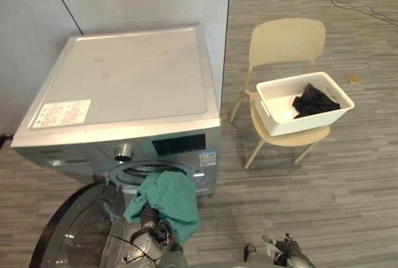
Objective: Pick up the laundry basket with both hands and put the clothes into the washing machine.
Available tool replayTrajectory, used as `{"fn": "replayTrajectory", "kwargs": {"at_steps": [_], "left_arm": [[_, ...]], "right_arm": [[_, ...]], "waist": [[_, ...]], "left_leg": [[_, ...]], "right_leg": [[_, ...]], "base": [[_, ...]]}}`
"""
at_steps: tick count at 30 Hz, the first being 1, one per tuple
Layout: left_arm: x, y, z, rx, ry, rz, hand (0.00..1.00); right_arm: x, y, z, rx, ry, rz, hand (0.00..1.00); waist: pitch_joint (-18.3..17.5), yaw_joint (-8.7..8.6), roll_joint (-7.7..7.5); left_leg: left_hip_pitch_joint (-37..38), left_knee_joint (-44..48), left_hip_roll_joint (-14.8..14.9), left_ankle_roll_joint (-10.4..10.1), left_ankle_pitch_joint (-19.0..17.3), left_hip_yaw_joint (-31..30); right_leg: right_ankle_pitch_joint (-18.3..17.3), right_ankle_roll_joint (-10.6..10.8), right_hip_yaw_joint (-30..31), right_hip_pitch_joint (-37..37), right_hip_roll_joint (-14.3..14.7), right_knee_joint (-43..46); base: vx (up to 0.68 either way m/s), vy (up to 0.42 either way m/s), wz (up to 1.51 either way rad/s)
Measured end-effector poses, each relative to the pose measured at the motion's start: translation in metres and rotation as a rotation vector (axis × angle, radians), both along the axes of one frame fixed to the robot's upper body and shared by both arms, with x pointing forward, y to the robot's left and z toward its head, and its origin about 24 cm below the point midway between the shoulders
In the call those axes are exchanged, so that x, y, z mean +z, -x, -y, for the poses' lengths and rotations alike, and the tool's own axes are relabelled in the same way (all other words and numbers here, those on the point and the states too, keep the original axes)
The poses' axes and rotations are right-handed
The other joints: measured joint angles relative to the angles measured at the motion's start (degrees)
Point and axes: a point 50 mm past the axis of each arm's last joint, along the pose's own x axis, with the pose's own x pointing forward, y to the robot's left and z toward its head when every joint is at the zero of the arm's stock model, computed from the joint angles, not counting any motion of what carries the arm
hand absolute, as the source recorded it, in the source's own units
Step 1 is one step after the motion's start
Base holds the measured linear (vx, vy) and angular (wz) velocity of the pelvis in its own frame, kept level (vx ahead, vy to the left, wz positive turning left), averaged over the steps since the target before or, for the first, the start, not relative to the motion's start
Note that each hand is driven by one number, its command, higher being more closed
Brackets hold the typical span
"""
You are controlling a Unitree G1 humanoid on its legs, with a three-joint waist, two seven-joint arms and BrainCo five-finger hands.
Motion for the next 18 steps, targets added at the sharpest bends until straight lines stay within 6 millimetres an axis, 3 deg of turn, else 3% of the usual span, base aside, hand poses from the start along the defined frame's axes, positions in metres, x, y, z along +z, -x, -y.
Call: {"fn": "replayTrajectory", "kwargs": {"at_steps": [3, 9, 18], "left_arm": [[-0.002, -0.002, 0.000, 0.076, 0.012, -0.020, 1.00], [0.001, -0.016, -0.003, 0.142, -0.001, -0.025, 1.00], [0.039, -0.094, -0.017, 0.361, 0.119, 0.136, 1.00]], "right_arm": [[0.004, -0.009, -0.005, 0.028, 0.003, 0.036, 0.00], [0.020, -0.040, -0.009, 0.053, 0.041, 0.145, 0.00], [0.059, -0.102, -0.019, 0.035, 0.051, 0.379, 0.00]], "waist": [[2.92, 1.00, -1.85], [8.38, 1.07, -2.26], [16.23, 0.88, -4.80]], "left_leg": [[-4.68, 4.60, -0.03, 0.46, -1.40, -0.10], [-12.93, 14.05, 0.88, 1.13, -3.95, -0.74], [-26.93, 29.48, 3.96, 1.41, -9.32, -0.78]], "right_leg": [[0.08, 0.31, 0.09, -3.49, -0.48, 1.77], [-1.02, 1.07, 0.54, -11.12, -0.26, 9.41], [-5.36, 1.00, 3.72, -26.98, 1.79, 25.31]], "base": [[-0.18, 0.070, -0.06], [-0.10, 0.044, -0.05], [-0.07, 0.005, -0.20]]}}
